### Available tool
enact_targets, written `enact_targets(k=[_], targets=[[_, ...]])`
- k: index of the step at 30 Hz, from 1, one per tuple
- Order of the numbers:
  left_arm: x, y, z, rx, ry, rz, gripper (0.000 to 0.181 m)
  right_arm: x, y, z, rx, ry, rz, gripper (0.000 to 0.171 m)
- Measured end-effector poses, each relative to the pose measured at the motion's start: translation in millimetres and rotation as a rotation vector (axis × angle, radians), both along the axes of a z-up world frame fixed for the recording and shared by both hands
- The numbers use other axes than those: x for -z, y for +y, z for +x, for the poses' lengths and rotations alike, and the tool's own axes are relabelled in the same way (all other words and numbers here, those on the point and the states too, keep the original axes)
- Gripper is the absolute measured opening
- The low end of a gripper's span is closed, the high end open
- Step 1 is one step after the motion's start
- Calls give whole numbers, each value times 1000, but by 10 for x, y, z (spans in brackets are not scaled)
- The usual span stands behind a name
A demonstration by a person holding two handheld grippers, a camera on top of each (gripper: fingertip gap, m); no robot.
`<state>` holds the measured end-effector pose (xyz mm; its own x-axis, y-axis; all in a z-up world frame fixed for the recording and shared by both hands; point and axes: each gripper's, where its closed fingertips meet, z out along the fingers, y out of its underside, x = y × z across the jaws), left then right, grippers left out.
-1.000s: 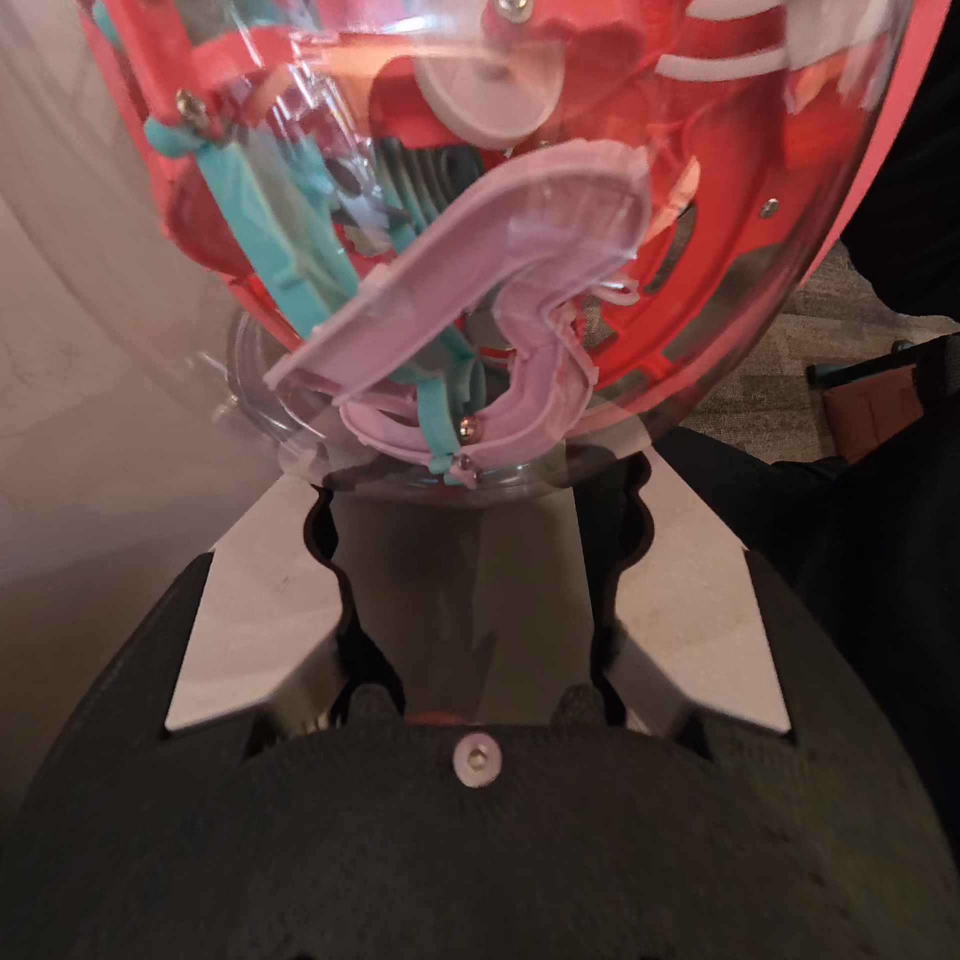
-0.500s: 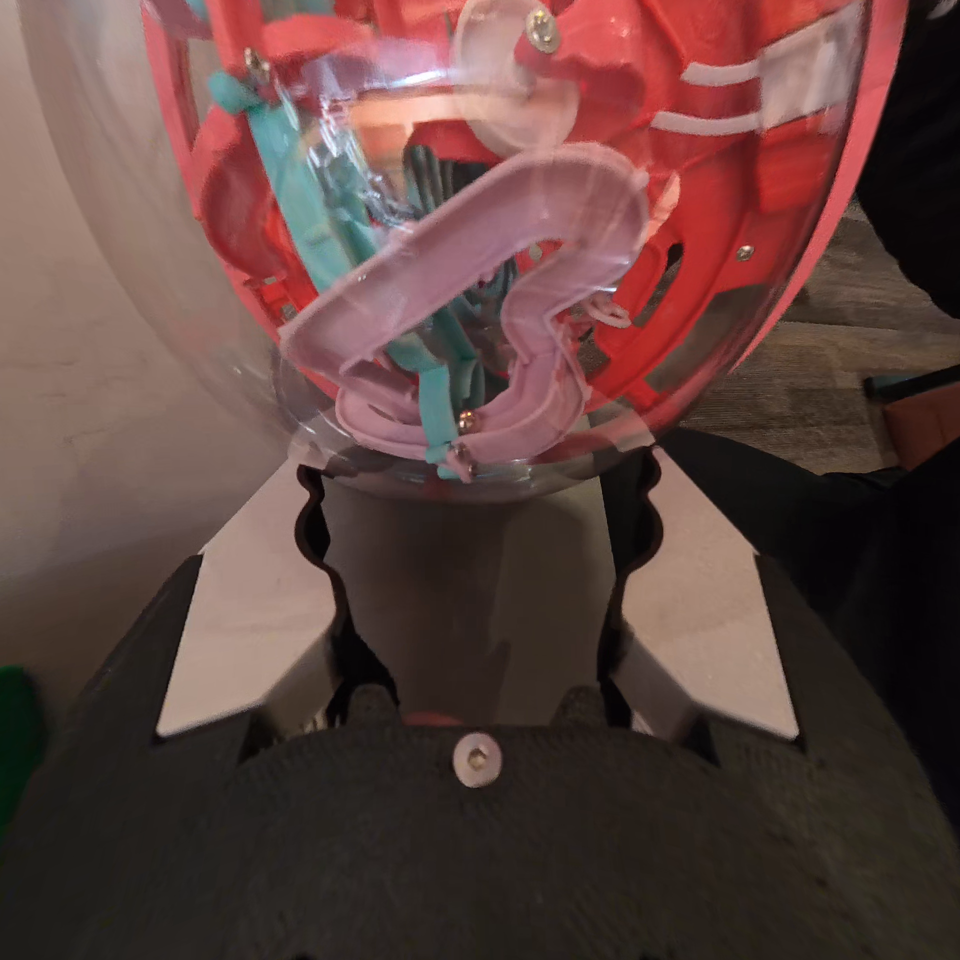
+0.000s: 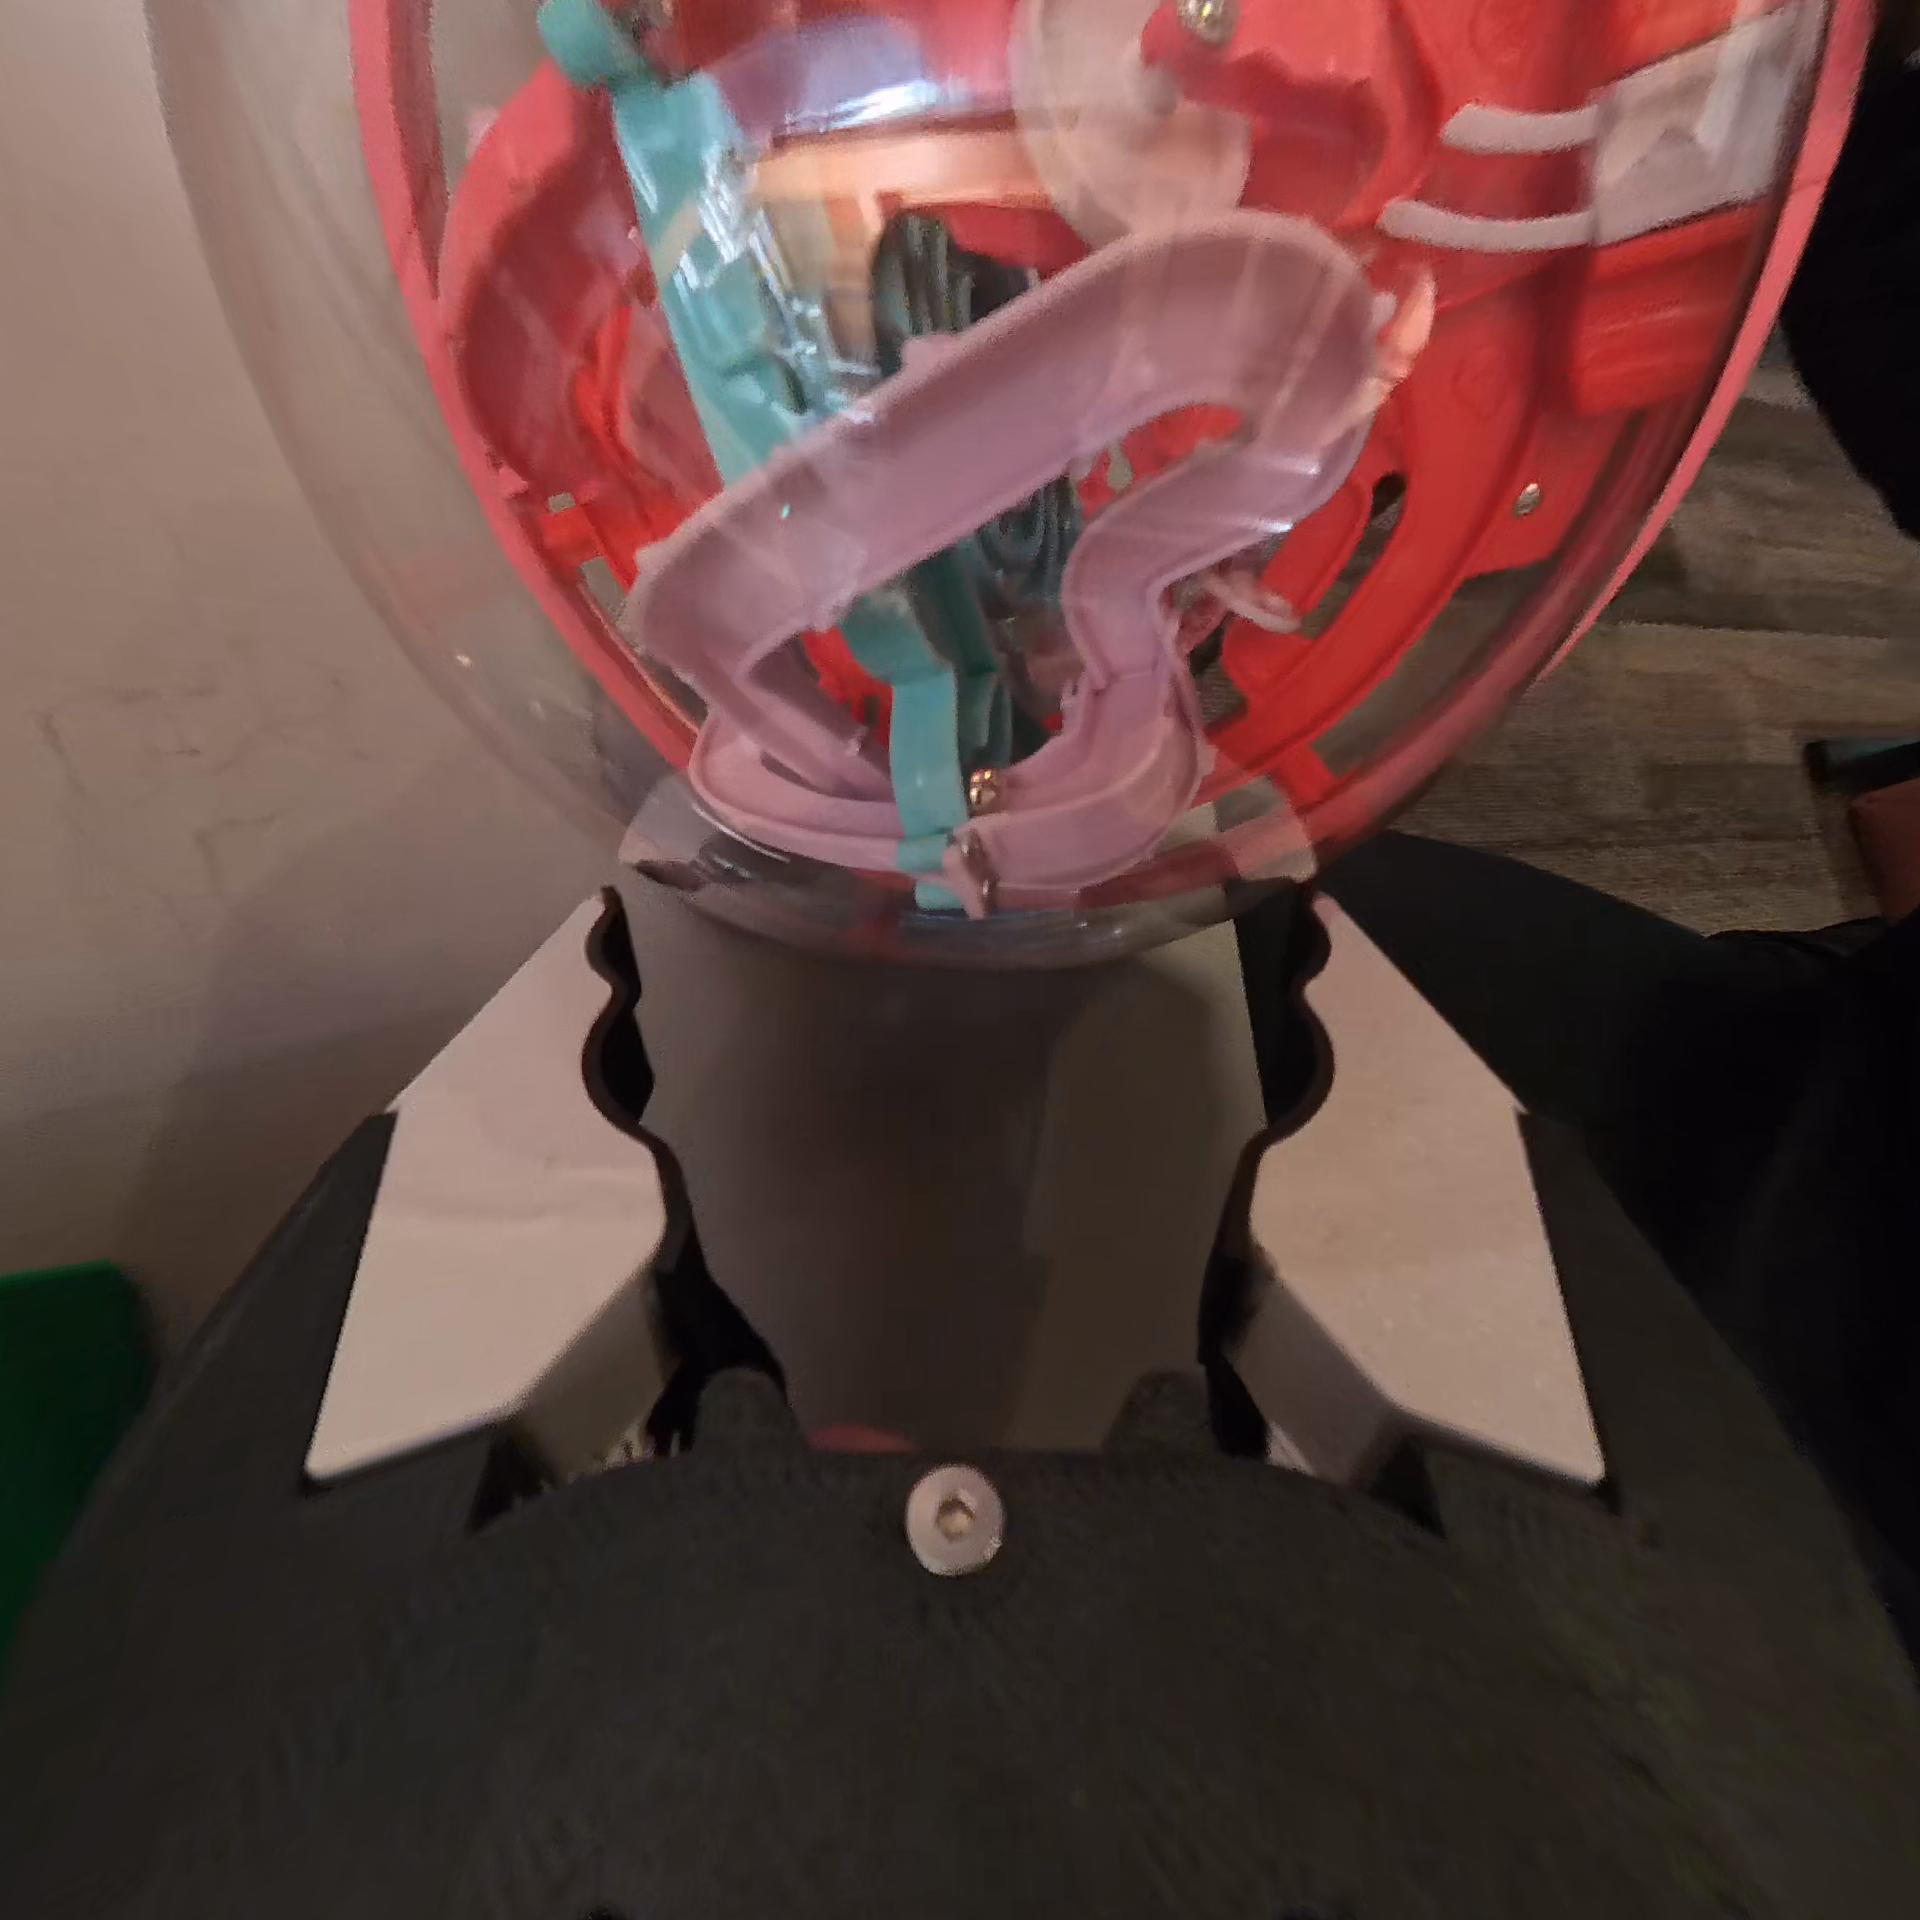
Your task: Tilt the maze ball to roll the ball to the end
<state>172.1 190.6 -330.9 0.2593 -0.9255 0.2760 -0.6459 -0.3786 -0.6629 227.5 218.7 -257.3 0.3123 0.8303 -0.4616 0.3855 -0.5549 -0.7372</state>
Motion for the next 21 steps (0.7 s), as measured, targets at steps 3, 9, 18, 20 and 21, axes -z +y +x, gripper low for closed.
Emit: enact_targets(k=[3, 9, 18, 20, 21], targets=[[-45, 27, -17, -14, -17, 32, 123, -2, -11, -3, -6, 2, 3, 144], [-272, 168, 3, 9, -58, 208, 138, -2, -29, -14, -20, 4, 5, 144], [-289, 167, 156, 84, -85, 215, 144, -10, -8, -32, -22, 37, -23, 144], [-297, 165, 171, 74, -102, 197, 144, -15, 5, -30, -20, 46, -35, 144], [-297, 164, 175, 70, -105, 191, 144, -19, 10, -31, -20, 47, -38, 144]])
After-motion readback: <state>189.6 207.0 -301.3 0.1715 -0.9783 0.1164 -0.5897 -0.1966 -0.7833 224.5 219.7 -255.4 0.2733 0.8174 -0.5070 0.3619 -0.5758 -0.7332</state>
